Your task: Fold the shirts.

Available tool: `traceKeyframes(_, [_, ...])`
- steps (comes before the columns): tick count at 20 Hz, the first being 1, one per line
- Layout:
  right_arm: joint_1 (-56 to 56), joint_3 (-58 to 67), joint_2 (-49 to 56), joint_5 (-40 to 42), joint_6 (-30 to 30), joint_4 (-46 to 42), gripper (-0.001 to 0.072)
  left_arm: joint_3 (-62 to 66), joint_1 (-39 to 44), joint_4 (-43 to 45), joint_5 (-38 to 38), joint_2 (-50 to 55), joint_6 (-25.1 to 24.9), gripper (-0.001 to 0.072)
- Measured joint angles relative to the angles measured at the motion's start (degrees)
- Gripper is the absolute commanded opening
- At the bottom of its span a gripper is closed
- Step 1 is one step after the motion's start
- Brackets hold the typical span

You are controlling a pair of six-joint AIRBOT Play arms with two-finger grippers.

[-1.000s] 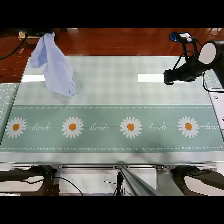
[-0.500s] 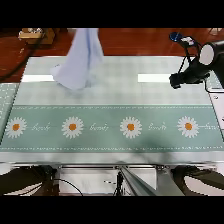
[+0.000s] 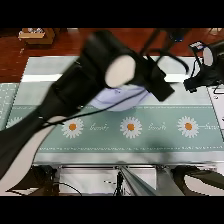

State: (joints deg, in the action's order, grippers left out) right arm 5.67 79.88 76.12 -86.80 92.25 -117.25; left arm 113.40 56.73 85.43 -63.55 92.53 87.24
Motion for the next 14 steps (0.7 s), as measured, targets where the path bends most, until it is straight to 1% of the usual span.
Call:
traceKeyframes(1, [-1.3,0.0,0.0,-0.1,0.1,0.0,0.0606,0.0,0.1,0.9,-0.2,0.6,-0.7,0.0510])
traceKeyframes(4, [-6.4,0.0,0.0,0.0,0.4,2.4,0.0601,0.4,-2.9,7.5,-3.3,1.0,-1.8,0.0516])
traceKeyframes(6, [-9.9,0.0,0.0,0.9,0.6,5.8,0.0595,0.5,-8.4,11.3,-8.5,0.9,-1.7,0.0515])
traceKeyframes(8, [-13.0,0.0,0.0,2.1,0.2,9.8,0.0594,-0.1,-15.5,12.4,-13.5,0.8,-1.3,0.0516])
traceKeyframes(9, [-14.2,0.0,0.0,2.6,-0.3,11.6,0.0594,-0.9,-19.9,11.1,-16.1,0.9,-1.2,0.0515])
traceKeyframes(11, [-16.4,0.0,0.0,3.6,-1.5,15.6,0.0593,-2.9,-29.0,5.7,-20.3,0.8,-1.2,0.0515])
traceKeyframes(14, [-18.1,0.0,0.0,5.0,-4.3,22.2,0.0594,-7.7,-41.5,-7.0,-23.7,0.8,-3.4,0.0516])
